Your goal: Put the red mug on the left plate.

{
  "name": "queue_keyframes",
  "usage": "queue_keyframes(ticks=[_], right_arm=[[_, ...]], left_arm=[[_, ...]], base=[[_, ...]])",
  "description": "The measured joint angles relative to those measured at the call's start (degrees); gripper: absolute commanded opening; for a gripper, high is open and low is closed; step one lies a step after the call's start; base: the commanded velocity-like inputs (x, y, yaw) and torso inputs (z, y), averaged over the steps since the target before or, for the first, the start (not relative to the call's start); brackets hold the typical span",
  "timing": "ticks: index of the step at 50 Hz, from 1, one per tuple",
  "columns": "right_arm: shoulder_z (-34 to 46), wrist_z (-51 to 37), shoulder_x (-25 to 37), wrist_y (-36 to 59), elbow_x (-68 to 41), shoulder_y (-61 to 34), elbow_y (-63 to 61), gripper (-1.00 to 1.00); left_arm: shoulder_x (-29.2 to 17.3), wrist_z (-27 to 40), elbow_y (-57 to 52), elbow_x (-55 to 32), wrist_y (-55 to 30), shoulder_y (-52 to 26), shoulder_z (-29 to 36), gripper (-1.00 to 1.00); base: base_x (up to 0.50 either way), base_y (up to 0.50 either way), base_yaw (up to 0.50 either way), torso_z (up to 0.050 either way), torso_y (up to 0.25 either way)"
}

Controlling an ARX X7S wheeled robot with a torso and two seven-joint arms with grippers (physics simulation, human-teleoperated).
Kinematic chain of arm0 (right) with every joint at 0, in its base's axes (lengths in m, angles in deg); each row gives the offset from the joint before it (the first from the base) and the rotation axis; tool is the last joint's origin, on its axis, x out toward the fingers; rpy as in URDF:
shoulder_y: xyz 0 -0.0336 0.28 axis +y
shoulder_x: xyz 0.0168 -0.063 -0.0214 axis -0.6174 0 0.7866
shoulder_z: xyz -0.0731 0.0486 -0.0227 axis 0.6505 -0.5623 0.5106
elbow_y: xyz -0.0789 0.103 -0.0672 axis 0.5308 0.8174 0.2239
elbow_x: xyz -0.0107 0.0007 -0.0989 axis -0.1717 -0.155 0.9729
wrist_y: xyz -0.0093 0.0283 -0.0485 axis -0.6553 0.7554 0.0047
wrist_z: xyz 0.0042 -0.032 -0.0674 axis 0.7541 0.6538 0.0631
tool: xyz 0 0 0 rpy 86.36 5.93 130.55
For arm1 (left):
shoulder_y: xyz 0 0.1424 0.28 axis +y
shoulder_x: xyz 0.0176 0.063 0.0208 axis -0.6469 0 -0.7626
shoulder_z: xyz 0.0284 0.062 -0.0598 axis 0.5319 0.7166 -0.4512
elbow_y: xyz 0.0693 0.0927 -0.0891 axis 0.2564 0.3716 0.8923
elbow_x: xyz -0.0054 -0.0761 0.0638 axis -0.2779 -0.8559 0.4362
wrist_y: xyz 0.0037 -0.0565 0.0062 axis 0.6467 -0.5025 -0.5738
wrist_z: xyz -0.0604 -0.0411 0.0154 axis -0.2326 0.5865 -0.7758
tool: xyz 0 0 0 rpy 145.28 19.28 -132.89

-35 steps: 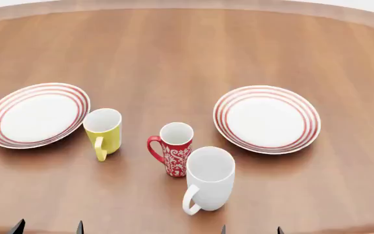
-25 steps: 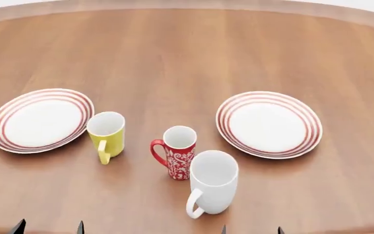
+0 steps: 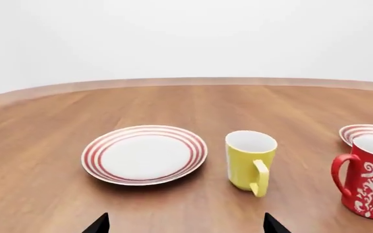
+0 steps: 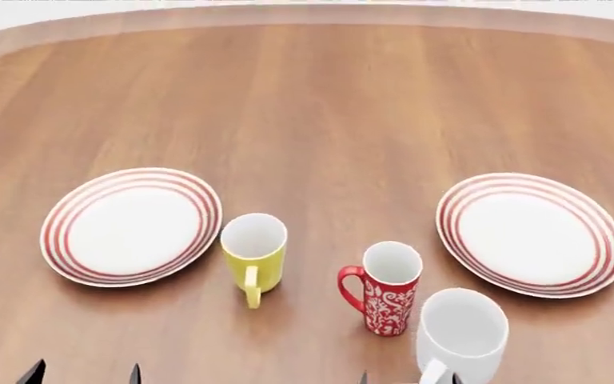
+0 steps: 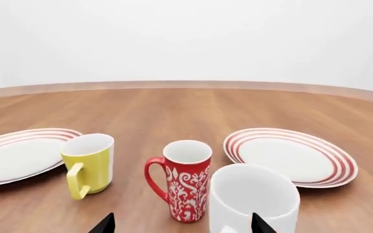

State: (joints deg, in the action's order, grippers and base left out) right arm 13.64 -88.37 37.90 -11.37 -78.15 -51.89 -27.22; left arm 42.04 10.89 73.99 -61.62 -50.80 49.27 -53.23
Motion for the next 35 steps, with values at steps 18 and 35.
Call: queue_keyframes(ticks=[18, 35], right_arm=[[1.55, -1.64, 1.18, -1.15, -0.96, -0.27, 0.76, 1.00], [2.74, -2.93, 2.25, -1.34, -1.97, -0.37, 0.57, 1.00]], left_arm=[[-1.37, 1.28, -0.01, -1.40, 0.13, -0.07, 1.53, 1.00], [-2.47, 2.40, -0.39, -2.42, 0.28, 0.07, 2.73, 1.00]], base=[[0.33, 0.40, 0.00, 0.000, 0.000], [0.36, 0.41, 0.00, 0.000, 0.000]])
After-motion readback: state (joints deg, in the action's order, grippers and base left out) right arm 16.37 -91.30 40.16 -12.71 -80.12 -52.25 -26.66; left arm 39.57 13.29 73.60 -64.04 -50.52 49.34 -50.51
